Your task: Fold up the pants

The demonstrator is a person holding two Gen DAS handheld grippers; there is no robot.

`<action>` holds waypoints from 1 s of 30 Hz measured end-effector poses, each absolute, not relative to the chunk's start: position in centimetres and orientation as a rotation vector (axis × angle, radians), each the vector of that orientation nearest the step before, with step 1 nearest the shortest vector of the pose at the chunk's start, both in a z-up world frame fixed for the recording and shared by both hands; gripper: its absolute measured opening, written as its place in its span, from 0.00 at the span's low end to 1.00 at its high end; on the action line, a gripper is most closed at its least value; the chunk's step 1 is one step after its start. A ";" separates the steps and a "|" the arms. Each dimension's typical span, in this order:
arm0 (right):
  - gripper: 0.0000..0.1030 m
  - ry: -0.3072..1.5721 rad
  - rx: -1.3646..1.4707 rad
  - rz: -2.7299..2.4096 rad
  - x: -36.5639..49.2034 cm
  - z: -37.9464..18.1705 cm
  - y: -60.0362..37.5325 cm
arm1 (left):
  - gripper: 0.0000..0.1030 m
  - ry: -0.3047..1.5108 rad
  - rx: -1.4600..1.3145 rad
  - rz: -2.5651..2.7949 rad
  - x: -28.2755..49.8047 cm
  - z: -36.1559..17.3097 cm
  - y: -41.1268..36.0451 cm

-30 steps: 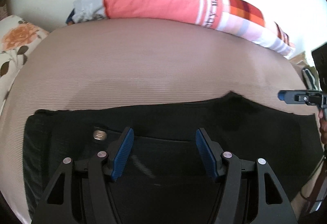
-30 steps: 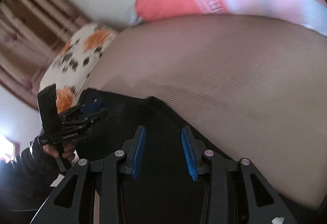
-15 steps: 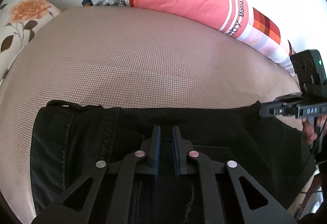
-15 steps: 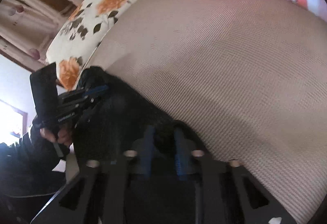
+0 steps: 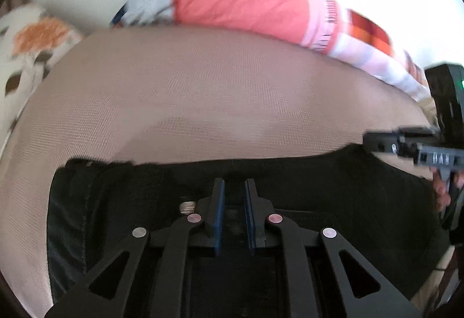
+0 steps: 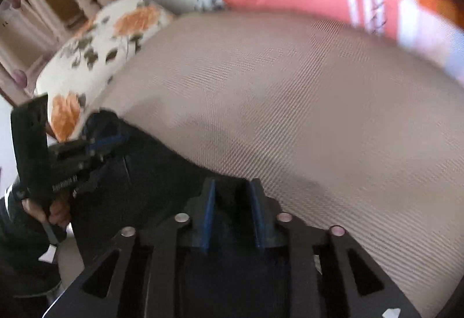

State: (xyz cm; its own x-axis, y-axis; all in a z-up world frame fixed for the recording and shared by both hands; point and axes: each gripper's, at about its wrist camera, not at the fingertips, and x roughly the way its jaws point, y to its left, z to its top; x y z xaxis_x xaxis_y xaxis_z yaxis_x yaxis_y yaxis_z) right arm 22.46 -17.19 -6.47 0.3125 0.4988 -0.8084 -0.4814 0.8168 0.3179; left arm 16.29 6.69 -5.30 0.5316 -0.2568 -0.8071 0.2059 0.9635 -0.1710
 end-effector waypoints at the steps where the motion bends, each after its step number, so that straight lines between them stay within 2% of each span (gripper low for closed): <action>1: 0.24 1.051 0.048 0.636 21.8 -5.5 -18.1 | 0.14 0.950 -0.037 -0.304 15.8 -4.5 5.9; 6: 0.24 1.017 0.050 0.503 17.6 -3.8 -22.2 | 0.15 0.950 0.030 -0.523 15.2 -2.0 0.0; 13: 0.24 1.062 -0.013 0.301 13.3 -6.1 -26.3 | 0.14 1.080 -0.023 -0.624 18.1 -4.9 -6.5; 21: 0.22 1.036 -0.085 0.172 12.5 -7.7 -26.4 | 0.14 1.119 -0.065 -0.622 21.7 -7.5 -8.6; 30: 0.26 1.034 0.043 0.167 13.5 -7.4 -27.5 | 0.14 1.067 0.026 -0.580 21.5 -6.8 -9.9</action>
